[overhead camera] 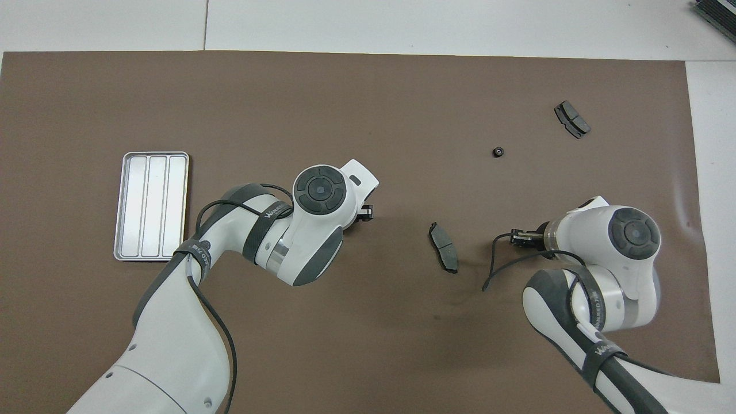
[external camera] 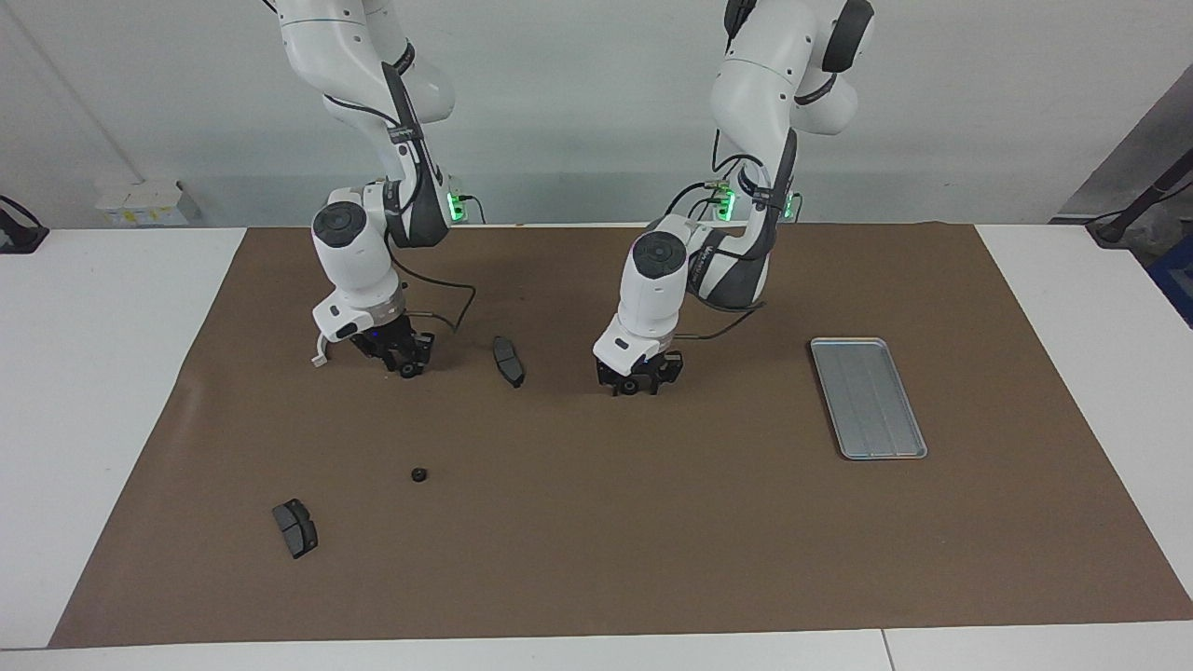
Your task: Pick bearing gear from pile to tray
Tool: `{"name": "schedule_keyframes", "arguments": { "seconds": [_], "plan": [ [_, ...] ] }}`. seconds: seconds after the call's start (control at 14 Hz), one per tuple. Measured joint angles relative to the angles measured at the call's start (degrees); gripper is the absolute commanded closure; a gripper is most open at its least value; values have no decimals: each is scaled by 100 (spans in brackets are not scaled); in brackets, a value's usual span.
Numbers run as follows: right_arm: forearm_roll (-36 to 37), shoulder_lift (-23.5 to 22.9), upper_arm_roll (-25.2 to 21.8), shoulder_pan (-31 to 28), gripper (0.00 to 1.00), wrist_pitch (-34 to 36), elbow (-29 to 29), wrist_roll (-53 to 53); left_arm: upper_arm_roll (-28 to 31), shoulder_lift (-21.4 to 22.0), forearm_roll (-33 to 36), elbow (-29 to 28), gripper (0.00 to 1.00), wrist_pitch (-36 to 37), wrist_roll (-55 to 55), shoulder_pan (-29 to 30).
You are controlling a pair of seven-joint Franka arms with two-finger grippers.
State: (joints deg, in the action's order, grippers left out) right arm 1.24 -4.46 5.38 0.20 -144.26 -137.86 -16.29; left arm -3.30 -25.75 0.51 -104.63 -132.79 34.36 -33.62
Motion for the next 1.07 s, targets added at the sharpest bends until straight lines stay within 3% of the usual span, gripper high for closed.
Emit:
{"name": "schedule_keyframes", "arguments": {
  "seconds": [0.21, 0.29, 0.79, 1.07],
  "plan": [
    [0, 10, -2, -1, 97, -24, 4, 0, -1, 32, 1, -40, 57, 5, 6, -63],
    [-4, 10, 4, 2, 100, -41, 8, -9, 9, 54, 1, -54, 62, 20, 5, -62],
    [-9, -22, 84, 355, 100, 60, 628, -680, 12, 83, 7, -82, 77, 25, 4, -63],
    [-12, -300, 90, 768, 100, 349, 1331, -1512, 34, 92, 2, -66, 78, 5, 23, -41]
  ]
}}
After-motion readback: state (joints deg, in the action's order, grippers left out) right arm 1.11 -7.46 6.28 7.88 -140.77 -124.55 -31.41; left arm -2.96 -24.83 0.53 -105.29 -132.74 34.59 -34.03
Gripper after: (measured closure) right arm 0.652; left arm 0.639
